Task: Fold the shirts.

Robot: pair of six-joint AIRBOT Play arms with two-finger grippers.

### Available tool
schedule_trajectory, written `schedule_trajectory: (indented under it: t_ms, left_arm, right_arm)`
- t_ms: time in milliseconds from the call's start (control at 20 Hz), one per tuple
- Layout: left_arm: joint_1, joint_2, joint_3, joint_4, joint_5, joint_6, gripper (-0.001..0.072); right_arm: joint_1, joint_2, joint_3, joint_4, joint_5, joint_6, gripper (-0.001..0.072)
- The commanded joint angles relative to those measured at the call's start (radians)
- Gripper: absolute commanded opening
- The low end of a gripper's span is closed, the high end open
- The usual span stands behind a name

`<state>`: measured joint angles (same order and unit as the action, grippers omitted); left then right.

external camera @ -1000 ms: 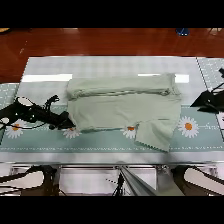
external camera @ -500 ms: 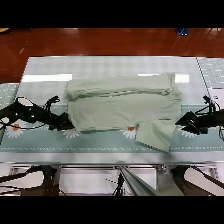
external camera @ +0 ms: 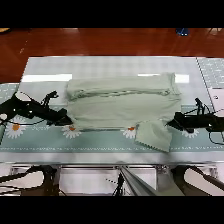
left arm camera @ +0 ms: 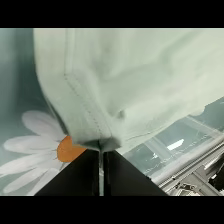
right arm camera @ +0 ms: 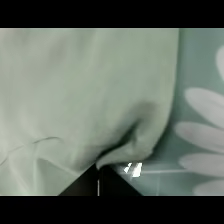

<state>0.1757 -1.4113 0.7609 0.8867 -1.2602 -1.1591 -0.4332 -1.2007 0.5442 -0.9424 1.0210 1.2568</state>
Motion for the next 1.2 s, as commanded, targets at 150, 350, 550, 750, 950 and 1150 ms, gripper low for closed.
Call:
schedule_trajectory:
  t_ms: [150, 350, 550, 750, 950, 1150]
  left_arm:
    - [0.018, 0.047, 0.18, -0.006, -0.095, 0.0, 0.0034]
    - [0.017, 0.102, 0.338, -0.04, -0.1, -0.005, 0.0034]
    - [0.017, 0.1, 0.393, -0.095, 0.02, -0.009, 0.0034]
    - [0.015, 0.045, 0.393, -0.103, 0.179, -0.041, 0.0034]
    - [0.014, -0.041, 0.393, -0.101, 0.253, -0.038, 0.0034]
    - [0.006, -0.138, 0.393, -0.102, 0.287, -0.038, 0.0034]
  right_arm:
    - [0.047, 0.141, 0.279, 0.028, 0.086, -0.025, 0.0029]
    - [0.076, 0.187, 0.425, 0.074, 0.021, 0.0, 0.0029]
    - [0.169, 0.137, 0.428, 0.097, -0.24, 0.014, 0.0028]
    - [0.256, -0.016, 0.429, 0.165, -0.444, 0.021, 0.0029]
    - [0.311, -0.175, 0.499, 0.184, -0.587, 0.018, 0.0029]
    - [0.312, -0.292, 0.586, 0.174, -0.619, 0.017, 0.0029]
